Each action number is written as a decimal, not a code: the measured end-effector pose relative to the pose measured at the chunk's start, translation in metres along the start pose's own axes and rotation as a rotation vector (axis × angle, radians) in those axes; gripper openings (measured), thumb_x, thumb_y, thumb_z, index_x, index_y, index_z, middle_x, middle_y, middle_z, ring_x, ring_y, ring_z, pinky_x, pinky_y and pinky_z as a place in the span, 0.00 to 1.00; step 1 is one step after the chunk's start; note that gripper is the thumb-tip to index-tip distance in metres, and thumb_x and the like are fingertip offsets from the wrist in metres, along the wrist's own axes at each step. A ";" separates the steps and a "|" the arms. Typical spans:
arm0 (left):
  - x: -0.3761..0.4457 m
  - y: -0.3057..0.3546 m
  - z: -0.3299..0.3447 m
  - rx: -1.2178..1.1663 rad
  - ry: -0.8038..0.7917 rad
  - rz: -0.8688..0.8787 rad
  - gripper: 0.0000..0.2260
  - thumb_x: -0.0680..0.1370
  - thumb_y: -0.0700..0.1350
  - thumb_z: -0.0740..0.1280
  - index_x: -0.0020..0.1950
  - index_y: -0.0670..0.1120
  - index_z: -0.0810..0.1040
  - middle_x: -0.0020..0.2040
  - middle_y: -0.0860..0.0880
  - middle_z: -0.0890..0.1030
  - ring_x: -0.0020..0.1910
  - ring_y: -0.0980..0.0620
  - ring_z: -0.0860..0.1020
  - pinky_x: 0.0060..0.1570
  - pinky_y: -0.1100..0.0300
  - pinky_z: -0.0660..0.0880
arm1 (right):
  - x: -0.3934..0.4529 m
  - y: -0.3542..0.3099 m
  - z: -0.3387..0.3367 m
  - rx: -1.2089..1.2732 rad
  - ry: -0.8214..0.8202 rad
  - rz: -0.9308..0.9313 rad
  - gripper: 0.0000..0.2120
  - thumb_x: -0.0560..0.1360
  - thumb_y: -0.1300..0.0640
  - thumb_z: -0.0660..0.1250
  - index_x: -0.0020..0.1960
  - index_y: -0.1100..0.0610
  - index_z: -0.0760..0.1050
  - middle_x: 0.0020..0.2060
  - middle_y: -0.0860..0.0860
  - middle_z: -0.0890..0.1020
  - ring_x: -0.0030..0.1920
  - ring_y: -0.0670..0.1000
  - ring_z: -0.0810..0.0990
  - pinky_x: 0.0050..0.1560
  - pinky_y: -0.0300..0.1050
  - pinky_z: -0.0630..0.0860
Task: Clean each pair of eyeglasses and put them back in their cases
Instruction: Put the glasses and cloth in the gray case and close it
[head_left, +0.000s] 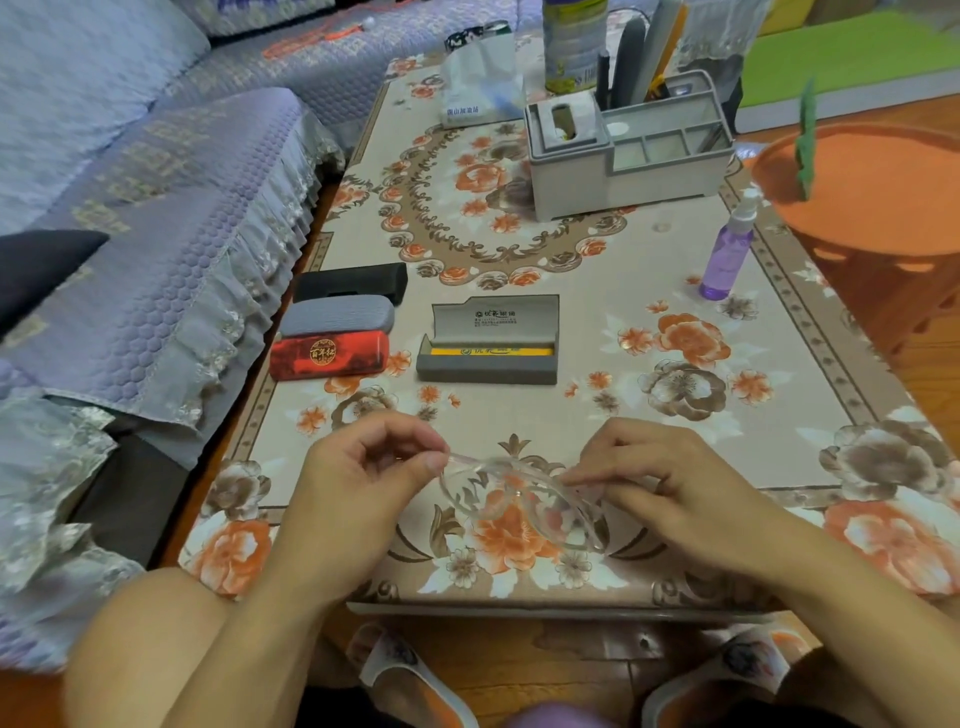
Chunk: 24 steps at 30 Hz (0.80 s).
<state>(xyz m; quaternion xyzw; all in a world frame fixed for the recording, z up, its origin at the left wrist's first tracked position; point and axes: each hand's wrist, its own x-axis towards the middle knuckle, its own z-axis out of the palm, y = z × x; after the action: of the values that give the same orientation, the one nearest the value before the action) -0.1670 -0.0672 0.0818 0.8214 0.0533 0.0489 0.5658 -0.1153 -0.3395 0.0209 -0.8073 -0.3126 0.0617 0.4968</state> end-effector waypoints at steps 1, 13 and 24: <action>-0.002 0.001 0.003 0.040 -0.014 0.028 0.15 0.74 0.32 0.74 0.42 0.54 0.85 0.43 0.51 0.85 0.45 0.55 0.83 0.48 0.66 0.77 | 0.001 -0.001 0.002 0.017 0.002 0.015 0.11 0.77 0.57 0.69 0.56 0.50 0.86 0.45 0.43 0.83 0.48 0.47 0.83 0.50 0.42 0.78; -0.002 0.007 0.021 0.113 -0.167 0.239 0.12 0.76 0.36 0.70 0.46 0.54 0.83 0.45 0.52 0.83 0.51 0.48 0.82 0.51 0.63 0.78 | 0.000 -0.010 -0.002 0.323 -0.228 0.304 0.08 0.77 0.59 0.72 0.53 0.50 0.87 0.46 0.46 0.86 0.47 0.47 0.84 0.52 0.46 0.78; -0.018 -0.009 0.069 -0.654 -0.206 -0.392 0.23 0.75 0.47 0.69 0.70 0.45 0.75 0.65 0.46 0.82 0.67 0.47 0.79 0.70 0.48 0.71 | 0.004 -0.003 -0.001 0.659 -0.041 0.329 0.08 0.75 0.58 0.71 0.51 0.60 0.85 0.40 0.52 0.85 0.43 0.48 0.83 0.46 0.39 0.76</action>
<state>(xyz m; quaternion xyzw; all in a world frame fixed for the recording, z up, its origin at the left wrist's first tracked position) -0.1757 -0.1306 0.0486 0.5726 0.1338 -0.1282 0.7986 -0.1129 -0.3367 0.0252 -0.6421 -0.1519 0.2543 0.7071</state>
